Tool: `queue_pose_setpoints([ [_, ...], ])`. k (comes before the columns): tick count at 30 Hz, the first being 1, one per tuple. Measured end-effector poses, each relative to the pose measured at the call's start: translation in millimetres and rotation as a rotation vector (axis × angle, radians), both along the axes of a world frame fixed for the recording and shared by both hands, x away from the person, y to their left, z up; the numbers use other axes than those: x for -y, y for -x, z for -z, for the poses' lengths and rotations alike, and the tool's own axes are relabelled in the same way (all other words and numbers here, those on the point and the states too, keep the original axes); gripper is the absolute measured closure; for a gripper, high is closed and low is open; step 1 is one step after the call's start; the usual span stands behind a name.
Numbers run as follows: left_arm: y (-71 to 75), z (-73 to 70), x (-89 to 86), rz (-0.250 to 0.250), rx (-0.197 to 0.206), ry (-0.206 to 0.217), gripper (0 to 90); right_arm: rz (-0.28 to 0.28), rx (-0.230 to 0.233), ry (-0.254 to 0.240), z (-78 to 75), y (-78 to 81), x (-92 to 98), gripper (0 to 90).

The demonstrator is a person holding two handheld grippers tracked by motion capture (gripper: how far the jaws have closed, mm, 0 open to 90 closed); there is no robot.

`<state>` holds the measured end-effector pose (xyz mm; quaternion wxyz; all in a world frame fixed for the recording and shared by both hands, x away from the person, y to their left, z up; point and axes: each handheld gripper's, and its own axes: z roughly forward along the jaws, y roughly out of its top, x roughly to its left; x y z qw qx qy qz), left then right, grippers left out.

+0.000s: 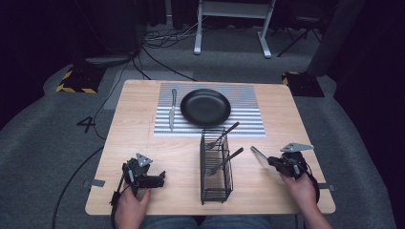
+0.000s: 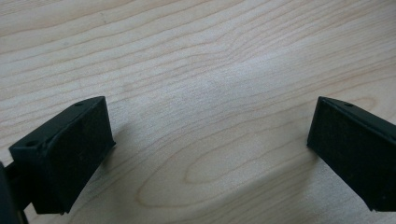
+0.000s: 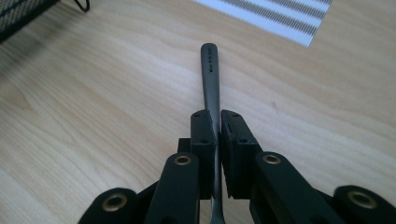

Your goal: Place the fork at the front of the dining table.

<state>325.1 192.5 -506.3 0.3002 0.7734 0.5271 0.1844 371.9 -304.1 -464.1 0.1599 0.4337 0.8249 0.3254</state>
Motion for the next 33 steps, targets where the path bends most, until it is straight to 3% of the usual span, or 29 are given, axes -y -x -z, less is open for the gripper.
queue_pose_setpoints([
  [16, 0.2, -0.1, -0.4, 0.001, -0.002, 0.002, 0.3, 0.014, 0.11, -0.049, -46.1, -37.3, -2.0, 84.3],
  [20, 0.2, 0.0, -0.3, 0.001, -0.002, 0.002, 0.3, 0.021, 0.147, -0.067, -63.2, -52.7, -5.8, 84.3],
  [33, 0.1, 0.0, -0.7, 0.005, -0.001, 0.001, 0.4, 0.049, 0.206, -0.082, -94.6, -97.6, -25.2, 84.3],
])
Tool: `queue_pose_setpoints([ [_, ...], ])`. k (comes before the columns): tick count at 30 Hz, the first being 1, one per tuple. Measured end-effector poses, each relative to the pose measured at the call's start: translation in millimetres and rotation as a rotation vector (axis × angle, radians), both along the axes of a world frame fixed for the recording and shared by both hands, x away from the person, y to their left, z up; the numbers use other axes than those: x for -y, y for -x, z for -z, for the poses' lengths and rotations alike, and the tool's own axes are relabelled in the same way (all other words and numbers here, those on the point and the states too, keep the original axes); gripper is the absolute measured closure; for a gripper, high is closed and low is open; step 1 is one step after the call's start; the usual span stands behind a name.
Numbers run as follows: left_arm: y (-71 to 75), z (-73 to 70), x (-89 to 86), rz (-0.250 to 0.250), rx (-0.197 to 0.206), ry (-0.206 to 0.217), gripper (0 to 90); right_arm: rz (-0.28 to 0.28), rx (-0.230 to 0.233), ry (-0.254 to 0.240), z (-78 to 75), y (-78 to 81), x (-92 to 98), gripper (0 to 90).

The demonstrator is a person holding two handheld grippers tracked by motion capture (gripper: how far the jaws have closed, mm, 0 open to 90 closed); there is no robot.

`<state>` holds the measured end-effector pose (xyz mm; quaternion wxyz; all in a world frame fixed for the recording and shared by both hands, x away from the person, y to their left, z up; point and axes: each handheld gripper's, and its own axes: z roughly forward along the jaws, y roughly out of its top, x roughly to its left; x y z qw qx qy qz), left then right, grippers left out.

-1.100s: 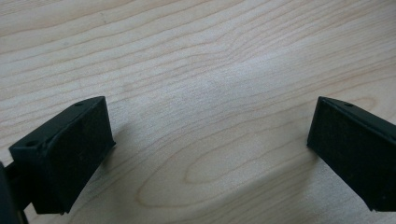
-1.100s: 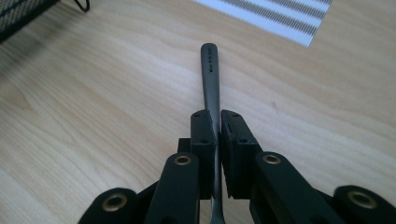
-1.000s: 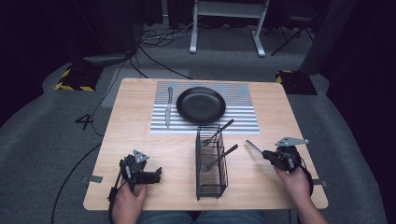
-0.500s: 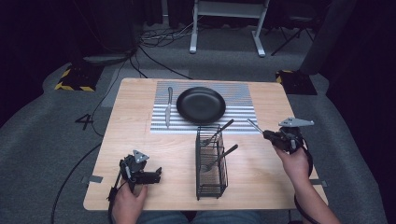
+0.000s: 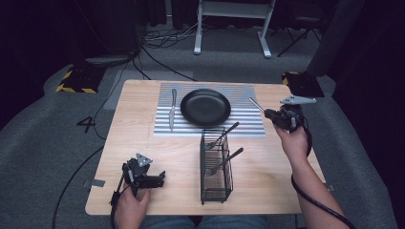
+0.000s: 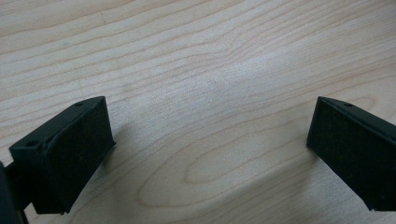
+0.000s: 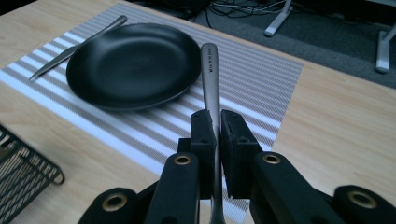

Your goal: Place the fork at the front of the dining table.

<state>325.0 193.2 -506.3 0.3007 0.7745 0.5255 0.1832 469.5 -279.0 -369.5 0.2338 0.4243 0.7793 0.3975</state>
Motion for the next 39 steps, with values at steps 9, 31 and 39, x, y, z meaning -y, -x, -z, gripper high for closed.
queue_pose_setpoints([
  [9, -0.8, 0.1, 1.0, -0.008, 0.001, -0.002, 0.2, 0.033, 0.016, 0.003, -7.4, -29.8, -6.0, 84.3],
  [31, -0.7, 0.1, 1.1, -0.008, 0.002, -0.002, 0.2, 0.088, -0.021, 0.002, 28.4, -109.9, -36.8, 84.3],
  [39, -0.7, 0.1, 1.2, -0.01, 0.002, -0.003, 0.2, 0.114, -0.082, 0.003, 58.0, -131.3, -40.3, 84.3],
])
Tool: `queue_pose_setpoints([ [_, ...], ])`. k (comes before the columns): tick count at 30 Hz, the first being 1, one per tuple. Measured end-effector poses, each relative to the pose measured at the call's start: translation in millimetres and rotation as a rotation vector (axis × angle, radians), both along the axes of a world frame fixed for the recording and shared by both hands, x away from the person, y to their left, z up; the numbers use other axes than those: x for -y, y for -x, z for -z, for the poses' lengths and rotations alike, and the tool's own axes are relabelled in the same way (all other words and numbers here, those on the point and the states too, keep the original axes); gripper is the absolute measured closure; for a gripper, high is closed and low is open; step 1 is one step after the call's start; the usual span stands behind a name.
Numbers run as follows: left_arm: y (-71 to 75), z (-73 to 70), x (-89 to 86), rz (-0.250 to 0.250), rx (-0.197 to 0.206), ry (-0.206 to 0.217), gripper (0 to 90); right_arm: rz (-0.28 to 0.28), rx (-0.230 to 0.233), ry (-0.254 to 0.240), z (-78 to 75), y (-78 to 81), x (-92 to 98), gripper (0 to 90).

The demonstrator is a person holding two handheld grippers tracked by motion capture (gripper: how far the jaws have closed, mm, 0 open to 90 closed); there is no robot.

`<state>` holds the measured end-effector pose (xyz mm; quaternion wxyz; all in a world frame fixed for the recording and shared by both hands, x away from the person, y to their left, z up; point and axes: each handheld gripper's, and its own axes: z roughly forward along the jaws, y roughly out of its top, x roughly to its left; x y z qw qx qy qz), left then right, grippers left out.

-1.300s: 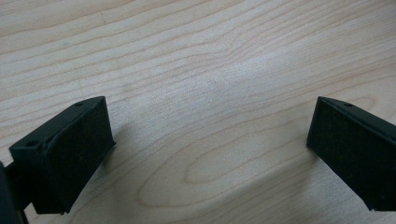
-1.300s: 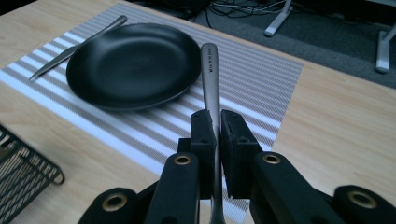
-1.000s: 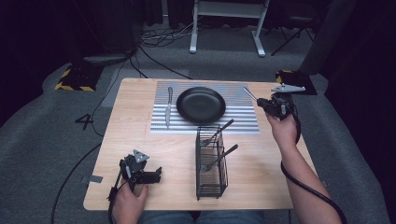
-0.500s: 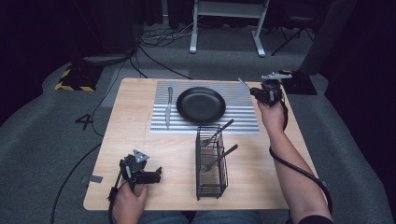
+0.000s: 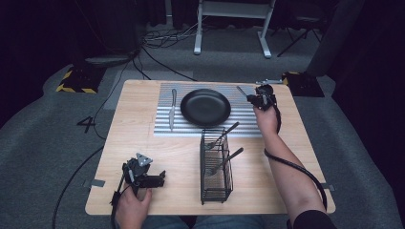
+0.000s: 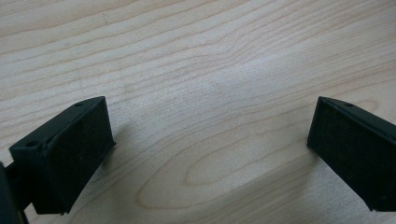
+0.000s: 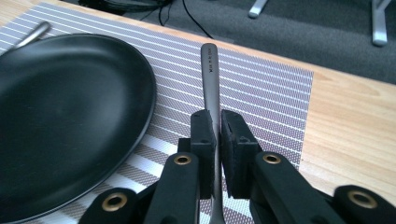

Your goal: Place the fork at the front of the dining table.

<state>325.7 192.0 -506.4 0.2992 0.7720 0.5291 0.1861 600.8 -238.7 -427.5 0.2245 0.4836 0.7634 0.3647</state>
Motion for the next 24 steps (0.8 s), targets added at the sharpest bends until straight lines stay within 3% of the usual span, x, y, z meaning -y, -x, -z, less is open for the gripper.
queue_pose_setpoints([
  [16, -0.3, -0.1, 0.5, -0.005, 0.0, 0.0, 0.2, 0.013, -0.064, 0.045, 29.5, -23.6, -11.3, 84.3],
  [24, -0.3, -0.1, 0.5, -0.005, 0.0, 0.0, 0.2, 0.039, -0.108, 0.039, 45.9, -31.6, -10.4, 84.2],
])
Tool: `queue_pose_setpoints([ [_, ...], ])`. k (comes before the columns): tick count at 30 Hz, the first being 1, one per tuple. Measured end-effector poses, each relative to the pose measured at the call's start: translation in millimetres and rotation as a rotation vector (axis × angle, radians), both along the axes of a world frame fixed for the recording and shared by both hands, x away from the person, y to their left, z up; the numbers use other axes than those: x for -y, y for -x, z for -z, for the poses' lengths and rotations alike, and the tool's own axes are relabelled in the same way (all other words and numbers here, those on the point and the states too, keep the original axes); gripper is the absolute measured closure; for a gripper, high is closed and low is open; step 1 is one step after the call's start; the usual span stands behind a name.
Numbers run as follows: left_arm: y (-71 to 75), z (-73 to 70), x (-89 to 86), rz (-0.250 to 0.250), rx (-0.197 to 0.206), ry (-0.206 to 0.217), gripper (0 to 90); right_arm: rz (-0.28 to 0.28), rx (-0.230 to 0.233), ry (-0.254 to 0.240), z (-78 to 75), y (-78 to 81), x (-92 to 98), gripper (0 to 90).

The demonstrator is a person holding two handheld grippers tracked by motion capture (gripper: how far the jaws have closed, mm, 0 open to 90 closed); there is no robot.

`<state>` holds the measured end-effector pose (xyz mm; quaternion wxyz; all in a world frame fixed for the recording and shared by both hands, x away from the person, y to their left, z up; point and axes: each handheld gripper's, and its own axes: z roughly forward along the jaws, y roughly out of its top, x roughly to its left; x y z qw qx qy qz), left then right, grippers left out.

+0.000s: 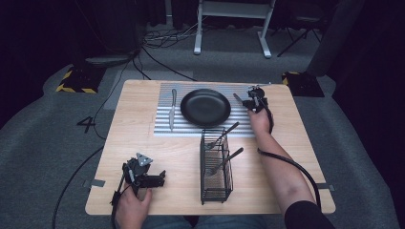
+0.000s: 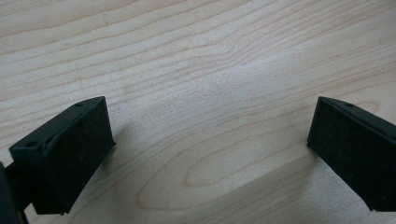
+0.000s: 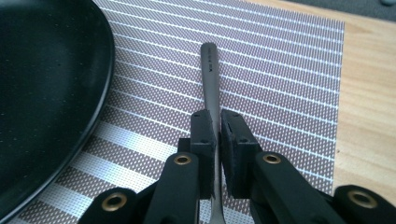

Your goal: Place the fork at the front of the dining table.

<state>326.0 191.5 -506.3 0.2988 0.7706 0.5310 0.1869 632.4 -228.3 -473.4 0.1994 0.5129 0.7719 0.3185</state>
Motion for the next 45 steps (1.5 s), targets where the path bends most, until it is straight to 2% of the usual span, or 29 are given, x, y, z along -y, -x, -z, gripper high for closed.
queue_pose_setpoints([
  [9, 0.0, 0.0, 0.0, 0.0, 0.0, 0.0, 0.2, 0.002, -0.025, 0.001, 5.0, 0.4, -1.5, 83.6],
  [10, 0.0, 0.0, 0.0, 0.0, 0.0, 0.0, 0.2, 0.002, -0.045, -0.004, 5.5, -0.6, -1.0, 83.3],
  [11, 0.0, 0.0, 0.0, 0.0, 0.0, 0.0, 0.2, -0.002, -0.057, -0.013, 5.6, -1.1, -0.3, 79.1],
  [12, 0.0, 0.0, 0.0, 0.0, 0.0, 0.0, 0.2, -0.003, -0.037, -0.034, 1.4, 1.2, 3.9, 75.4],
  [13, 0.0, 0.0, 0.0, 0.0, 0.0, 0.0, 0.2, -0.003, -0.037, -0.034, 1.4, 1.2, 3.9, 70.4],
  [14, 0.0, 0.0, 0.0, 0.0, 0.0, 0.0, 0.2, -0.001, -0.025, -0.056, -1.6, 3.1, 6.6, 66.9],
  [16, 0.0, 0.0, 0.1, 0.0, 0.0, 0.001, 0.2, -0.009, 0.008, -0.056, -13.4, 13.3, 16.4, 65.0],
  [17, 0.0, 0.0, 0.0, 0.0, 0.0, 0.0, 0.2, -0.009, 0.008, -0.056, -13.4, 13.3, 16.4, 65.0],
  [20, 0.0, 0.0, 0.0, 0.0, 0.0, 0.0, 0.2, -0.002, 0.047, -0.049, -25.1, 28.5, 33.5, 60.8],
  [25, 0.0, 0.0, 0.0, 0.0, 0.0, 0.0, 0.2, 0.029, 0.059, -0.044, -30.3, 48.6, 58.8, 58.1],
  [26, 0.0, 0.0, 0.0, 0.0, 0.0, 0.0, 0.2, 0.036, 0.068, -0.04, -31.0, 57.0, 69.0, 56.5],
  [28, 0.0, 0.0, 0.0, 0.0, 0.0, 0.0, 0.2, 0.038, 0.067, -0.042, -30.6, 60.7, 72.6, 56.1],
  [33, 0.0, 0.0, 0.0, 0.0, 0.0, 0.0, 0.2, 0.025, 0.018, -0.013, -20.2, 72.8, 74.7, 55.3],
  [37, 0.0, 0.0, 0.0, 0.0, 0.0, 0.0, 0.2, 0.033, -0.007, 0.011, -13.3, 72.5, 72.4, 56.0],
  [40, 0.1, 0.0, 0.1, -0.001, 0.0, 0.0, 0.2, 0.043, -0.05, 0.03, -5.4, 71.5, 69.1, 56.9],
  [42, 0.1, 0.0, 0.1, -0.001, 0.0, 0.001, 0.2, 0.038, -0.063, 0.033, -1.3, 72.6, 67.1, 57.6],
  [45, 0.1, 0.0, 0.0, 0.0, 0.0, 0.0, 0.2, 0.024, -0.069, 0.01, 3.3, 78.0, 60.9, 58.6],
])
